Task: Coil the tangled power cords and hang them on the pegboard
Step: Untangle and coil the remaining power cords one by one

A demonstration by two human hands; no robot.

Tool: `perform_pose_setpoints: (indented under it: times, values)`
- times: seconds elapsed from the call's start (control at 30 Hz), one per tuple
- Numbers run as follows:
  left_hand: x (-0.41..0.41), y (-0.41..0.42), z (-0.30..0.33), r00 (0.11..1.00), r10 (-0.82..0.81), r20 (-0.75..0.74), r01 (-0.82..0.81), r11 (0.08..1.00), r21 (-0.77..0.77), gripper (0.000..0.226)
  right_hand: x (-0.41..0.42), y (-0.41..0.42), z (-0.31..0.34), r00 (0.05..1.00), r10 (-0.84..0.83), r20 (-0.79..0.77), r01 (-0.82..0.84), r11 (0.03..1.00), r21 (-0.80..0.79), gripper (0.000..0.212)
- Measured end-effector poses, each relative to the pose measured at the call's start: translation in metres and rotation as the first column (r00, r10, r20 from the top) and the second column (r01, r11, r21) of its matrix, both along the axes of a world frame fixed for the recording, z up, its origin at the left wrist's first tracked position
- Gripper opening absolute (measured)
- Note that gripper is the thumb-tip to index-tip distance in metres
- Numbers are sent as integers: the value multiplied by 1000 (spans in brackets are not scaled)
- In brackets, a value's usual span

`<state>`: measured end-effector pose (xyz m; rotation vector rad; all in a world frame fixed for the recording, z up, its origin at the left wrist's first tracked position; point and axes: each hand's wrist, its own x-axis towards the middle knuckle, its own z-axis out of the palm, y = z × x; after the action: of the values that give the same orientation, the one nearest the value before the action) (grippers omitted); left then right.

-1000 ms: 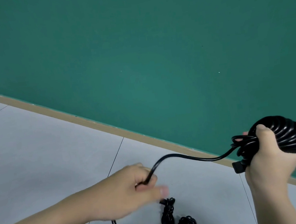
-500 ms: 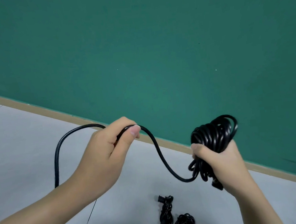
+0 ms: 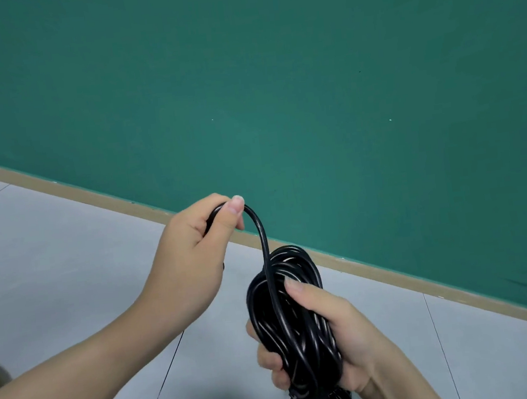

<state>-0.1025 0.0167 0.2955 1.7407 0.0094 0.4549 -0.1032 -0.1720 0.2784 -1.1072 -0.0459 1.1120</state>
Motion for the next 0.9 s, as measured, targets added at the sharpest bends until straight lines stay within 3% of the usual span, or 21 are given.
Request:
perform_pose_setpoints:
  times: [0.13, 0.23, 0.3, 0.37, 0.43, 0.5, 0.57, 0.6, 0.67, 0.8, 0.83, 0.9]
  values:
    - [8, 6, -9, 992, -74, -99, 84, 992, 99, 28, 2, 3, -3, 997, 54, -55, -47, 992, 116, 48]
    - [11, 14, -10, 986, -129, -103, 148, 968, 203, 18, 6, -2, -5, 995, -34, -91, 42, 996, 85, 58]
    - [7, 19, -9, 979, -196, -55, 201, 890, 408, 17, 10, -6, -4, 986, -127, -105, 137, 987, 87, 63]
    - [-1, 21, -9, 962, -270, -40, 237, 753, 614, 5, 14, -10, 1, 970, -205, -132, 221, 967, 125, 61]
    - [-9, 21, -14, 948, -314, -48, 250, 646, 721, 13, 17, -13, 7, 948, -284, -143, 303, 943, 134, 60]
    - [-15, 15, -16, 895, -404, -189, 418, 614, 669, 19, 19, -15, 11, 920, -371, -126, 386, 914, 127, 64]
    - [-24, 2, -13, 698, -560, -446, 714, 600, 362, 35, 22, -15, 13, 877, -469, -108, 480, 867, 136, 57]
    - [-28, -5, -13, 601, -627, -496, 786, 577, 223, 42, 23, -16, 15, 849, -519, -100, 528, 838, 134, 51]
    - [-35, -17, -16, 530, -686, -499, 825, 553, 116, 39, 26, -17, 16, 806, -586, -90, 592, 793, 141, 43]
    - [-36, -25, -26, 538, -717, -444, 758, 642, -118, 18, 28, -18, 14, 727, -686, -29, 683, 719, 129, 34]
    - [-35, -25, -27, 568, -695, -442, 728, 674, -124, 17, 29, -20, 14, 704, -710, 24, 704, 702, 105, 31]
    - [-30, -21, -27, 651, -611, -451, 687, 727, 7, 18, 32, -25, 16, 655, -743, 138, 743, 667, 64, 28]
